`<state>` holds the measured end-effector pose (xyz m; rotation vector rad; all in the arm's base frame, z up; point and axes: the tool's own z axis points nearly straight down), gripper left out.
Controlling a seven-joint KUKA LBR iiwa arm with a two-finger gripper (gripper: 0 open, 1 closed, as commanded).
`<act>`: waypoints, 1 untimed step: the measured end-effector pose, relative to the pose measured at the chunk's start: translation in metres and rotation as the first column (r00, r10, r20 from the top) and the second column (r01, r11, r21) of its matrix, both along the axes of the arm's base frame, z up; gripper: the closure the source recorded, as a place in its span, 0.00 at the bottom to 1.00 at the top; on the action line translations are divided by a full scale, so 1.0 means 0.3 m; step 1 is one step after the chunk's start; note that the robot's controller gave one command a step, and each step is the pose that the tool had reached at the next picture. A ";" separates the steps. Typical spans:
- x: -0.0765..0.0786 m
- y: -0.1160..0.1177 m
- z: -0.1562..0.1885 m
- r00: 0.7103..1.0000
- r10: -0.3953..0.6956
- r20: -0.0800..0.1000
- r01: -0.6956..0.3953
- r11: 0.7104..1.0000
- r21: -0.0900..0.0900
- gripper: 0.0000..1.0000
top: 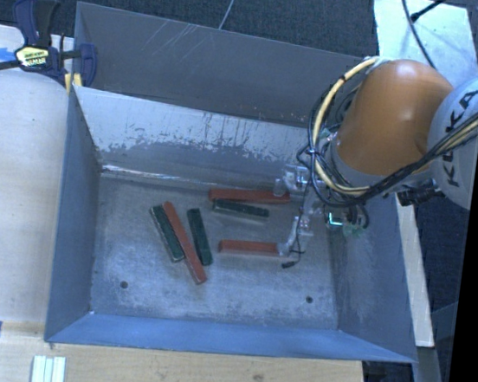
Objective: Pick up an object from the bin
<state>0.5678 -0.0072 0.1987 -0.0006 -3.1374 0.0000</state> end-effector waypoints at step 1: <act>0.006 0.000 0.014 1.000 0.000 0.008 0.000 1.000 0.000 0.00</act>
Offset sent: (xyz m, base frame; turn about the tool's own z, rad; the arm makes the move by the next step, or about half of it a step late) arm 0.0133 0.0068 -0.1287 0.1762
